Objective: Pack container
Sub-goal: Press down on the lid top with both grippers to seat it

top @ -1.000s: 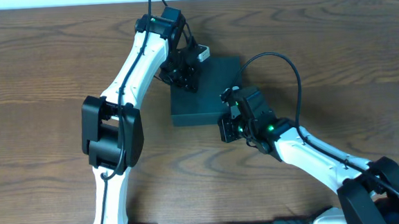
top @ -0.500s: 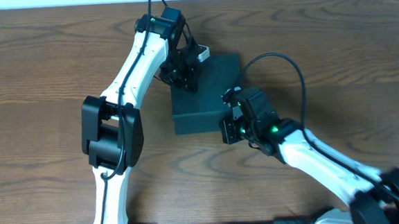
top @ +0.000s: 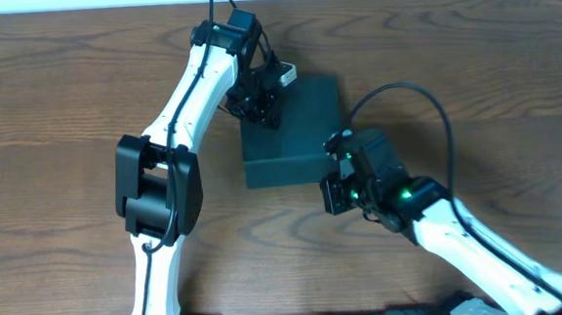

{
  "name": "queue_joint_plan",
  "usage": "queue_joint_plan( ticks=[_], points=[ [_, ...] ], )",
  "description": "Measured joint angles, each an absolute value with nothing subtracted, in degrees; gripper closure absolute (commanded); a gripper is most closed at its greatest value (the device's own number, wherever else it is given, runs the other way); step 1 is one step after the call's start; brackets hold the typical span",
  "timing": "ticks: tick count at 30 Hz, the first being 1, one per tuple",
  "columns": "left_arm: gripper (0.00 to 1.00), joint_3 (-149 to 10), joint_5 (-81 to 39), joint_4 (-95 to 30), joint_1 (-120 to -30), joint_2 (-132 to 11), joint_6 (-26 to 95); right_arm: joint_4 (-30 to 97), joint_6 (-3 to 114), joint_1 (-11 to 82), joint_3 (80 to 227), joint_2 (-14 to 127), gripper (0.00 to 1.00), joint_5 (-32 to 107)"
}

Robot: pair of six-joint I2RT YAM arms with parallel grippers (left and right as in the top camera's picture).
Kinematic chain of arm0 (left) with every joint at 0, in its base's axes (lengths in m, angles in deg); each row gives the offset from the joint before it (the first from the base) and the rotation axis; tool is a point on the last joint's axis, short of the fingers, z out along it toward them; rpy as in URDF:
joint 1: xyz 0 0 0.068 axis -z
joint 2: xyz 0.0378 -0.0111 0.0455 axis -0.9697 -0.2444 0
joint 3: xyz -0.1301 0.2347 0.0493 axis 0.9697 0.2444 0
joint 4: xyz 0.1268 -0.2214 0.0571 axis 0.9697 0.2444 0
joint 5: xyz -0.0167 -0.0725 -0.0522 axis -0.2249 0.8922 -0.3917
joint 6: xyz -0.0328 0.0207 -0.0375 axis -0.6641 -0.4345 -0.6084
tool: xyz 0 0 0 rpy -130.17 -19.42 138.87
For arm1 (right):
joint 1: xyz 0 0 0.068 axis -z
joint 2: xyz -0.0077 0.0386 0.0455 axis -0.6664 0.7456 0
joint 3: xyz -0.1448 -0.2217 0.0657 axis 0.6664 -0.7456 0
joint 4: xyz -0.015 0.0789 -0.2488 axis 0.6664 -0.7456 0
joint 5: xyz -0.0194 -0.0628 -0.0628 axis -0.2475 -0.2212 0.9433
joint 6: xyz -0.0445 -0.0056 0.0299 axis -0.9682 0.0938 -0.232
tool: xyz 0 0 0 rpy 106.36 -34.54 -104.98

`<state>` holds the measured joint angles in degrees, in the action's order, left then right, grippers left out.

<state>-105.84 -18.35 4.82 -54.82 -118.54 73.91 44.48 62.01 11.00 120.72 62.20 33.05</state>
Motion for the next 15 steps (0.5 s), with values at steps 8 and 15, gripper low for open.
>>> queue_joint_plan(
  ticks=[8, 15],
  points=[
    [0.94, -105.8, -19.3, 2.6, -50.5, -118.5, 73.9, 54.0, 65.0, 11.0, 119.2, 69.5, 0.98, 36.4],
    [0.94, -105.8, -20.1, 2.5, -49.0, -118.5, 73.9, 64.1, 67.9, 10.9, 119.2, 77.8, 0.98, 37.6]
  ],
)
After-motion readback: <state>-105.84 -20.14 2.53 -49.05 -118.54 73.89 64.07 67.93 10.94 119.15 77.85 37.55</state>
